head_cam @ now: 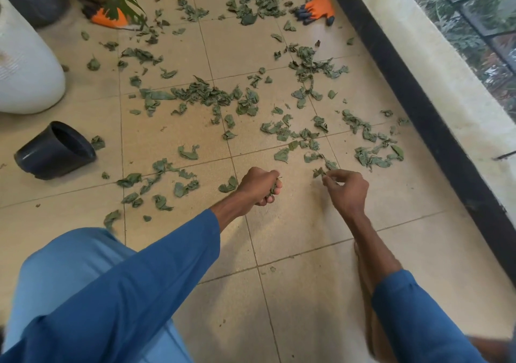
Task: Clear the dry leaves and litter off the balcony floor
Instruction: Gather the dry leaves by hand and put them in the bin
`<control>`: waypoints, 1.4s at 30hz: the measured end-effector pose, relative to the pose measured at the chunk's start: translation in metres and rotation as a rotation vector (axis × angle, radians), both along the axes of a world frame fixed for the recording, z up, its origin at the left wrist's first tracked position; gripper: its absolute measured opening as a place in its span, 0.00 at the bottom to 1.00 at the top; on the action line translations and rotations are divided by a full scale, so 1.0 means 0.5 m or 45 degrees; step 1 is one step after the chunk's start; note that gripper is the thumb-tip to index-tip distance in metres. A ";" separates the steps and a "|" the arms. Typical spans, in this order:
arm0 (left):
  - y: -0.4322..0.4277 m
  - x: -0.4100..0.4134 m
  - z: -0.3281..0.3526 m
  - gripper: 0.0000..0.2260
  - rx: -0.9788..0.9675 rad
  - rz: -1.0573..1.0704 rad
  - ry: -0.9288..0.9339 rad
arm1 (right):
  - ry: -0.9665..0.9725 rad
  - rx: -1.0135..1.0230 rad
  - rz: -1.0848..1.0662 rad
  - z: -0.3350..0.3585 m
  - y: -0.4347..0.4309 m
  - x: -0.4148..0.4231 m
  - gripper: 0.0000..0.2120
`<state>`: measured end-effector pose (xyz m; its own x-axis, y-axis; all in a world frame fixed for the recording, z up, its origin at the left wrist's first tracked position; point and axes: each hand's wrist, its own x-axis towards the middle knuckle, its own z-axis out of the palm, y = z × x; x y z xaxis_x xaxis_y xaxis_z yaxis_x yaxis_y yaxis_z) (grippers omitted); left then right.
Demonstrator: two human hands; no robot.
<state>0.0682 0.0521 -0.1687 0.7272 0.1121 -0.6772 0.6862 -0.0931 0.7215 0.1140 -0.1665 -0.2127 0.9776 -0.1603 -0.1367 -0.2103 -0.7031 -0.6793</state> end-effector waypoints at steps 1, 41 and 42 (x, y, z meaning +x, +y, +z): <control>0.001 0.001 0.001 0.14 -0.013 0.014 0.003 | 0.014 0.087 -0.025 0.008 0.000 0.003 0.08; 0.034 0.018 0.011 0.16 -0.070 0.315 0.077 | -0.062 0.276 0.805 0.145 0.195 -0.058 0.17; 0.036 0.018 0.011 0.17 -0.048 0.307 0.046 | -0.031 0.363 0.756 0.142 0.184 -0.051 0.17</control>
<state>0.0772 0.0703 -0.1632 0.6576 0.2535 -0.7094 0.7109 0.1027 0.6958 0.0883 -0.0743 -0.1418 0.8921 0.4463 -0.0710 0.1752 -0.4865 -0.8559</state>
